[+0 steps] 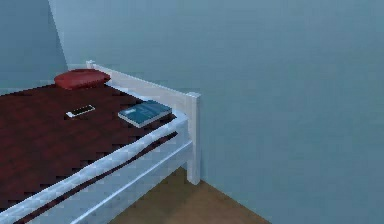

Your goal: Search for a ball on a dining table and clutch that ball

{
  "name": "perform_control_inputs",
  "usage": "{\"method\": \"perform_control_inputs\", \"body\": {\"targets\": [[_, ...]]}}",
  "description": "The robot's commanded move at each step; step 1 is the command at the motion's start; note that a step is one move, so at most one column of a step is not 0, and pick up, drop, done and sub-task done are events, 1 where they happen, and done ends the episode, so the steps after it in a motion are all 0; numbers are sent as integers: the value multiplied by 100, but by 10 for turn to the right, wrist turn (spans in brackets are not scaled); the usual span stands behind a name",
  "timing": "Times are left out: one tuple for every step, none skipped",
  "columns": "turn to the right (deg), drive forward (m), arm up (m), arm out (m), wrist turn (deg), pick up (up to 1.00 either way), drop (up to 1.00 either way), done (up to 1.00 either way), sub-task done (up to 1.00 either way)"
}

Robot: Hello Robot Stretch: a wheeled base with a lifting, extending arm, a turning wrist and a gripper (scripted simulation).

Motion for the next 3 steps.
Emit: {"method": "perform_control_inputs", "body": {"targets": [[0, 0, 50, 0, 0, 0, 0, 0, 0], [0, 0, 38, 0, 0, 0, 0, 0, 0], [0, 0, 0, 50, 0, 0, 0, 0, 0]]}}
